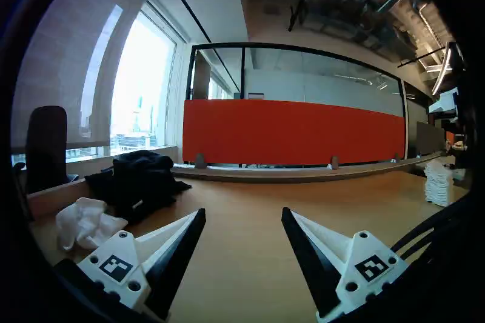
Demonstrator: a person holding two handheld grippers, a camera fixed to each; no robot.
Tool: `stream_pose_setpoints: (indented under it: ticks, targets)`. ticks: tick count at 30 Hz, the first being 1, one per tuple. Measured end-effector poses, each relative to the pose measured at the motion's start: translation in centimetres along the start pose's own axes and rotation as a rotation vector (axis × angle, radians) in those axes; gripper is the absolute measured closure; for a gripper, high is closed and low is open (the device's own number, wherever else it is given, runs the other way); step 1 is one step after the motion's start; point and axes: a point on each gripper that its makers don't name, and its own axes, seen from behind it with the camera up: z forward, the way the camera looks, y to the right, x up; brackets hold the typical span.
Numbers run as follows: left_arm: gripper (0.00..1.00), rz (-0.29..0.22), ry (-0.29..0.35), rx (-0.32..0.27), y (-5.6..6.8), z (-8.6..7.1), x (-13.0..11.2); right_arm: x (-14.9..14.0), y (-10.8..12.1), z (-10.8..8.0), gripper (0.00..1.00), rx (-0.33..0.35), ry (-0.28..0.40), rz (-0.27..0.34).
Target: Fold towel
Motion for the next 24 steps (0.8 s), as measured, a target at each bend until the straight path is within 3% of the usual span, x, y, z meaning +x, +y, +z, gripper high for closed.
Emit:
stream_pose_setpoints:
  ticks: [24]
  targets:
    - [0.07, 0.035, 0.009, 0.010, -0.1, -0.2, 0.1, -1.9, 1.8, 0.7, 0.00, -0.021, -0.016, 0.008]
